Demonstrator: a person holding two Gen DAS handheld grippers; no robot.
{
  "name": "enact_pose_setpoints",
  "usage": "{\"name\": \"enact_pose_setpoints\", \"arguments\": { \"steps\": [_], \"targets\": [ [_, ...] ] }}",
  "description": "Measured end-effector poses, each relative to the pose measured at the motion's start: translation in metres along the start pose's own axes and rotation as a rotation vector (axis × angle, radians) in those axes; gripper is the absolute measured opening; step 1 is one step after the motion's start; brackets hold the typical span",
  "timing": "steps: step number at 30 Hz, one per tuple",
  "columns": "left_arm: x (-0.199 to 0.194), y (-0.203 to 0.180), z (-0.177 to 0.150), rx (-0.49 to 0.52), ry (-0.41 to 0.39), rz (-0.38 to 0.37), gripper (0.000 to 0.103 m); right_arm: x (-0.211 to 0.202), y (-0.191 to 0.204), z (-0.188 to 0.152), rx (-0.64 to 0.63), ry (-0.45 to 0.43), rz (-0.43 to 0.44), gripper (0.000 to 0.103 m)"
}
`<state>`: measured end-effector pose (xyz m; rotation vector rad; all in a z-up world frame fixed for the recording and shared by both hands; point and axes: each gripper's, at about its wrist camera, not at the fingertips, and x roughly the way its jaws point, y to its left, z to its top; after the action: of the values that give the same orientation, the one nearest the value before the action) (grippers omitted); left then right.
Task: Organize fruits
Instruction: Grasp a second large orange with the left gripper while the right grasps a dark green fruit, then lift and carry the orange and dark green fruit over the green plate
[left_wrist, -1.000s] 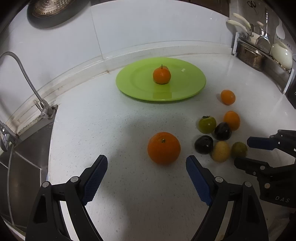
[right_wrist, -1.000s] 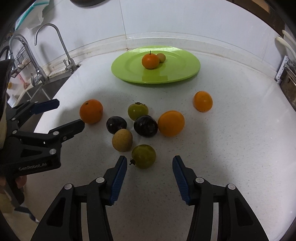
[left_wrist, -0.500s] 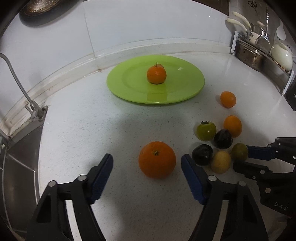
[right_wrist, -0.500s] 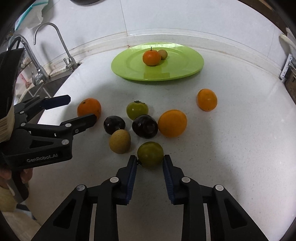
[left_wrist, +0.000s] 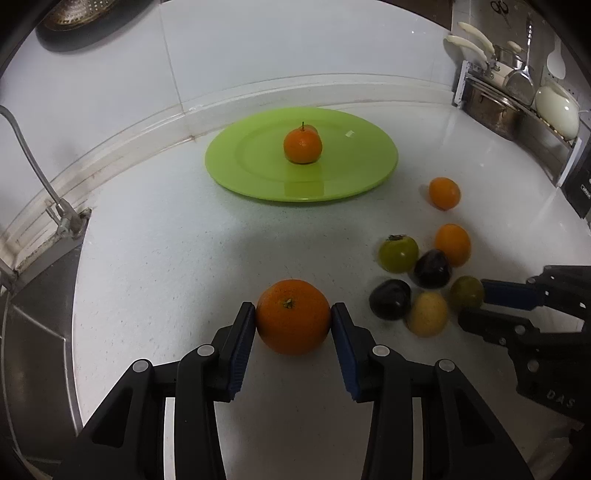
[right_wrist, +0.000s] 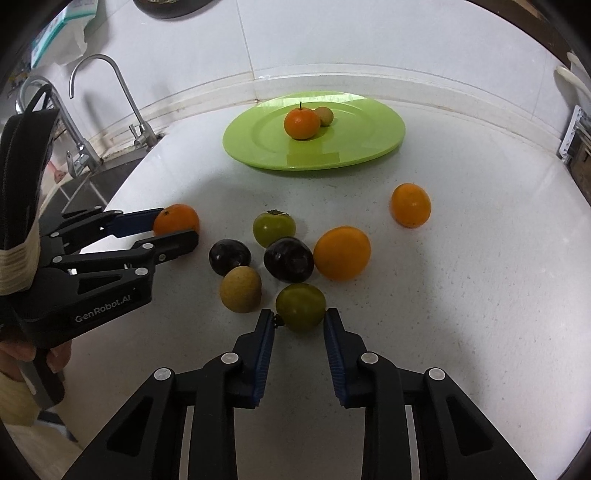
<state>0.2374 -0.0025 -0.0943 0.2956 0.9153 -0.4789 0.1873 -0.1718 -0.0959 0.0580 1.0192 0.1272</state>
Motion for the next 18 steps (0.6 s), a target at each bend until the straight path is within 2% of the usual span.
{"name": "enact_pose_setpoints", "arguments": {
  "steps": [10,14,15,18],
  "targets": [
    [-0.019,-0.004,-0.007,-0.019,-0.014,-0.010,0.041,-0.009,0.003,-0.001,-0.018,-0.035,0.014,0.024],
    [-0.022,-0.007,-0.010,-0.024,-0.011,-0.019,0.041,-0.006,0.001,-0.001,-0.003,-0.036,0.033,0.025],
    [-0.023,-0.007,-0.010,-0.025,-0.012,-0.021,0.041,-0.005,0.000,-0.001,0.004,-0.032,0.041,0.029],
    [-0.024,-0.007,-0.013,-0.031,-0.010,-0.014,0.041,0.004,-0.003,-0.003,0.029,0.003,0.052,0.030]
  ]
}}
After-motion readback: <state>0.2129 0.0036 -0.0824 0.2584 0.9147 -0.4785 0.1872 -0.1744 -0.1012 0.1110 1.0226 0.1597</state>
